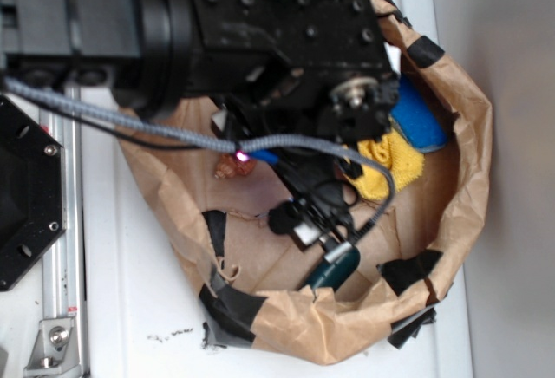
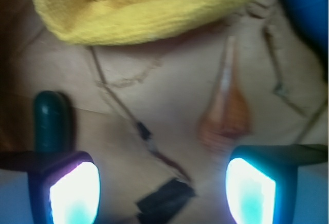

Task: Grab the plastic pickle.

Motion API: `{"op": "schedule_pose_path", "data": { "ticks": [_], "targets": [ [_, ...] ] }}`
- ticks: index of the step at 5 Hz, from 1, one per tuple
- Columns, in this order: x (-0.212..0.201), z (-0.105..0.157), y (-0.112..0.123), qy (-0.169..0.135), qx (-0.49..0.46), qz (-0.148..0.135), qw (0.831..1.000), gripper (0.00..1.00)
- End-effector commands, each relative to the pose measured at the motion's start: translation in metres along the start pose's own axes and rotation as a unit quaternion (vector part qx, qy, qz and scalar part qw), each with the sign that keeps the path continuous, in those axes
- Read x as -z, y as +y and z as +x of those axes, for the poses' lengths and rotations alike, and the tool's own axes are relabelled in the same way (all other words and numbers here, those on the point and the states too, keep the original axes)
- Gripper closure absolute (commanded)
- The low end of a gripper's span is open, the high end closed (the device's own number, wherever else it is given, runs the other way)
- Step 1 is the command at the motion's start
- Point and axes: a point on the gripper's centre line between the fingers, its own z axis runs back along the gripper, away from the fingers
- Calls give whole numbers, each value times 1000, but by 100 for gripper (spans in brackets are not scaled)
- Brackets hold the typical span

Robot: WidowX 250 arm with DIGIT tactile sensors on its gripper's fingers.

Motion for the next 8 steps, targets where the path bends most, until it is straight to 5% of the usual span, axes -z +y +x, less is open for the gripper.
{"op": "schedule_pose_path", "data": {
  "ticks": [1, 4, 5, 8],
  "targets": [
    [-3, 6, -59, -36, 20, -42, 998, 0],
    [45, 5, -46, -12, 6, -1, 1000, 0],
    [41, 5, -40, -14, -22, 14, 1000, 100],
    [22, 12, -39, -47, 15, 41, 998, 100]
  ]
}}
